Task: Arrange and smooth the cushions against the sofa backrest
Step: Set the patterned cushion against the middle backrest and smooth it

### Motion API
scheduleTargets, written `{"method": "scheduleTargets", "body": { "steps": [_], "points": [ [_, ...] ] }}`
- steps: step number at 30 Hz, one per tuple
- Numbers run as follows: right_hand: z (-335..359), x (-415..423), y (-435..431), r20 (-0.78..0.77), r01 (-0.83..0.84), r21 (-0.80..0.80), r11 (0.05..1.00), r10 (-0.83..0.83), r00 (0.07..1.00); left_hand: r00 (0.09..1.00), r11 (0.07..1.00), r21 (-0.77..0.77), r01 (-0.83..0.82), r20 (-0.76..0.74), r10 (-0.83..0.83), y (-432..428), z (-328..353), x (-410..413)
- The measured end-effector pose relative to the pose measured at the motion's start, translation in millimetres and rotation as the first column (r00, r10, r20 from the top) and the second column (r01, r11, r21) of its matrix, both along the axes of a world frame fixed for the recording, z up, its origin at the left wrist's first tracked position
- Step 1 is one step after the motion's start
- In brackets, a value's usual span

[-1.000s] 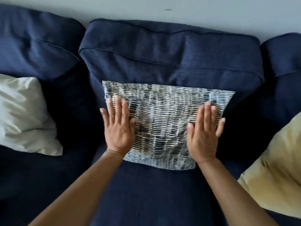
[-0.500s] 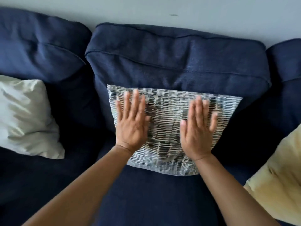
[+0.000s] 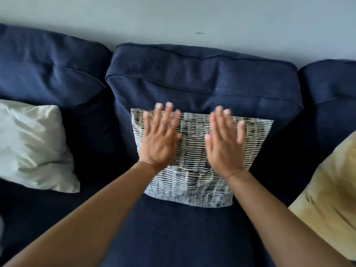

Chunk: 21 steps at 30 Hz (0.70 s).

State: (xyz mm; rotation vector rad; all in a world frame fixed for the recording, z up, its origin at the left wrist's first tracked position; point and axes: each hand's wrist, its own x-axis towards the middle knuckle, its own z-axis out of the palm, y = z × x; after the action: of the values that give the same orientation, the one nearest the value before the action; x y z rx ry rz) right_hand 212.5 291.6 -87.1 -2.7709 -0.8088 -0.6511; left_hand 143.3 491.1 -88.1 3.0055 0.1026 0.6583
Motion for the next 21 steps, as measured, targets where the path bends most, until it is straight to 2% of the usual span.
{"method": "scheduleTargets", "body": {
  "steps": [2,3,6,8,10,12,14,15,17,19,21],
  "points": [
    [-8,-14,16,-0.046,-0.153,-0.143,0.978,0.148,0.988,0.989,0.989,0.090,0.114,-0.103,-0.105,-19,1,6],
    [-11,-14,13,-0.073,-0.165,-0.205,0.965,0.153,0.986,0.981,0.987,0.117,0.111,-0.175,-0.089,-17,-1,7],
    [-12,7,-25,-0.161,-0.012,-0.231,0.973,-0.026,0.987,0.946,0.985,0.157,-0.070,-0.303,0.116,23,-6,3],
    [-5,21,-52,-0.158,0.139,-0.199,0.970,-0.171,0.972,0.919,0.964,0.171,-0.205,-0.304,0.250,52,-3,-2],
    [6,23,-61,-0.136,0.246,-0.152,0.957,-0.267,0.954,0.907,0.946,0.106,-0.307,-0.268,0.325,62,6,-5],
    [12,14,-45,-0.124,0.235,-0.084,0.968,-0.244,0.962,0.942,0.962,0.036,-0.271,-0.196,0.273,45,12,-5],
    [13,-3,-20,-0.116,0.090,-0.076,0.993,-0.099,0.988,0.981,0.995,0.009,-0.101,-0.168,0.101,11,10,-7],
    [9,-14,-8,-0.116,-0.001,-0.107,0.994,-0.011,0.993,0.982,0.999,0.009,-0.031,-0.185,0.032,-5,6,-10],
    [-6,-31,3,-0.129,-0.111,-0.206,0.972,0.085,0.988,0.959,1.000,0.024,0.007,-0.284,0.000,-22,-6,-18],
    [-19,-32,-9,-0.181,-0.093,-0.261,0.961,0.046,0.982,0.923,0.998,0.037,-0.044,-0.381,0.055,-14,-17,-25],
    [-25,-23,-32,-0.236,0.003,-0.279,0.960,-0.071,0.969,0.896,0.989,0.100,-0.109,-0.421,0.141,7,-24,-33]
  ]
}}
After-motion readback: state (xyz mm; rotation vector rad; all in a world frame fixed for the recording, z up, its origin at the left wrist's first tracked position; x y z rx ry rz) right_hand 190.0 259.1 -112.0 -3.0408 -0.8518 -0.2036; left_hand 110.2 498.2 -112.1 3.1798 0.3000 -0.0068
